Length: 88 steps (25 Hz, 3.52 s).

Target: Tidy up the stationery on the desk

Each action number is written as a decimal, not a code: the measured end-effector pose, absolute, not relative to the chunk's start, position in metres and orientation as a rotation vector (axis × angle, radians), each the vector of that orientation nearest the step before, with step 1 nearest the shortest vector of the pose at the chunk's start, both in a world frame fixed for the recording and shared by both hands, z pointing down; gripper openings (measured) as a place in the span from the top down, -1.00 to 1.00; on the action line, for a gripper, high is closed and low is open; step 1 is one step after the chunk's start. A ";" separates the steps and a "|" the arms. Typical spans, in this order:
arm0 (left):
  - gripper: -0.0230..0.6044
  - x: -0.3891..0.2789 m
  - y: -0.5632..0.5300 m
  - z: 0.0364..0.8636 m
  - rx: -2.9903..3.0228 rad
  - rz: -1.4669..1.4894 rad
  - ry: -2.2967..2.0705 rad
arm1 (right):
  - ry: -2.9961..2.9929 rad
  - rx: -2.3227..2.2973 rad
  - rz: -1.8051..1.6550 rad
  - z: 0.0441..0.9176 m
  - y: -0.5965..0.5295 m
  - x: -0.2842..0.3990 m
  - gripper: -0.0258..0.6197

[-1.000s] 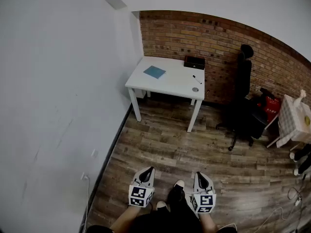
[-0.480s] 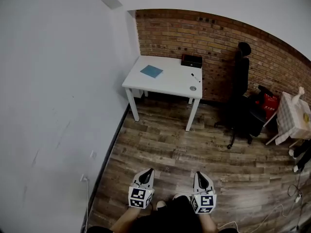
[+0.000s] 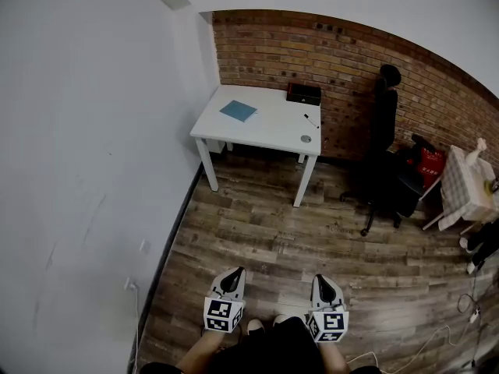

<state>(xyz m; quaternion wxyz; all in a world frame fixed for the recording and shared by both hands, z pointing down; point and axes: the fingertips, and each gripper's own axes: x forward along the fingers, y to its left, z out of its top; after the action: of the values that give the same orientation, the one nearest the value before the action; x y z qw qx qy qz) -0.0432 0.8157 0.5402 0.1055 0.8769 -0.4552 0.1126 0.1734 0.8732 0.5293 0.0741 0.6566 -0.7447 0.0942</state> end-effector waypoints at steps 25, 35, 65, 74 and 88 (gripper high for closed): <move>0.88 -0.059 0.780 0.561 2.530 0.371 -1.338 | -2.240 1.907 0.389 0.551 0.835 0.160 0.85; 0.88 -0.023 0.700 0.559 2.529 0.388 -1.351 | -2.289 1.877 0.393 0.553 0.745 0.184 0.85; 0.88 0.043 0.546 0.536 2.441 0.390 -1.521 | -2.413 1.746 0.363 0.543 0.563 0.248 0.85; 0.88 0.046 0.476 0.543 2.480 0.371 -1.468 | -2.389 1.786 0.337 0.539 0.500 0.244 0.85; 0.88 0.025 0.334 0.529 2.544 0.345 -1.391 | -2.364 1.836 0.304 0.520 0.367 0.211 0.85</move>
<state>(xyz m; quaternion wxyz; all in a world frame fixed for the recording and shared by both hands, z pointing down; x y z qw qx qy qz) 0.0249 0.3343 0.5295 0.1107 0.8660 -0.4734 0.1174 0.2114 0.3674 0.5199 0.0666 0.6089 -0.7840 0.1010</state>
